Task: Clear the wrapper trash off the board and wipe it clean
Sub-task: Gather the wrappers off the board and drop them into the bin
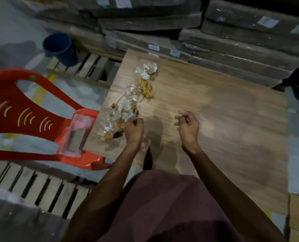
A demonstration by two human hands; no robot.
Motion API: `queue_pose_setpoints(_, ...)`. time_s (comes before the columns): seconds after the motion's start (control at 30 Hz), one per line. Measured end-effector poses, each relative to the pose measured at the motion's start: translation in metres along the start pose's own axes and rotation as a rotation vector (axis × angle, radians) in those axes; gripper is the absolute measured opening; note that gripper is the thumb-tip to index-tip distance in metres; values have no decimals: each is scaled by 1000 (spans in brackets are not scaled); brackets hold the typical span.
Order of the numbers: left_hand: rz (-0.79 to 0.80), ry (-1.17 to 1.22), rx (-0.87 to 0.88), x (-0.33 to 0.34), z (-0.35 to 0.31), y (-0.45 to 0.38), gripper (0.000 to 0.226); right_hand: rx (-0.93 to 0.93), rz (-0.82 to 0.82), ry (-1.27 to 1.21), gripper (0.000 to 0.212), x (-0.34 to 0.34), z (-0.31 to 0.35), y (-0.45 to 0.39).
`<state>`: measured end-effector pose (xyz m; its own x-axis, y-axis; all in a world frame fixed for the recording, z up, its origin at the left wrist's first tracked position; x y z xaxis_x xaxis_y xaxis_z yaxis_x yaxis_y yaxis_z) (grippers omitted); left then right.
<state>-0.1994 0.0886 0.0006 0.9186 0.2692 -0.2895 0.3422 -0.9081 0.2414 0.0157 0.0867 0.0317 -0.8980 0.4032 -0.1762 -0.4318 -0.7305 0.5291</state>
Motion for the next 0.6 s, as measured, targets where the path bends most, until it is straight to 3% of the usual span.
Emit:
queue_pose_setpoints(0.17,-189,-87,165,-36,-11,-21,16,-14,94,164,22,37,10,-14)
queue_pose_setpoints(0.33,-330,-258,266,-53,2,-19,37,26,160,263,18,62,4,-35)
queue_pose_setpoints(0.47,-376,-520,101,-59,31,-15,65,-14,226,358,20,83,9,-60)
queue_pose_setpoints(0.6,-238,-671,-78,-59,58,-28,85,-83,322,432,24,124,34,-70)
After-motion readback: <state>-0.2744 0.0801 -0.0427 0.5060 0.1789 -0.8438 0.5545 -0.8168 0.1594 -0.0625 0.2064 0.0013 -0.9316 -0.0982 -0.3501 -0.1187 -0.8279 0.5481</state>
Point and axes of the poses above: each hand's wrist, its own y-axis away from the middle knuckle, its own x-axis out of the palm, z = x × y, the point moved 5 cm from there along -y, towards the middle knuckle, and after that the axes turned 14 degrees about x, right-handed, at the moved point
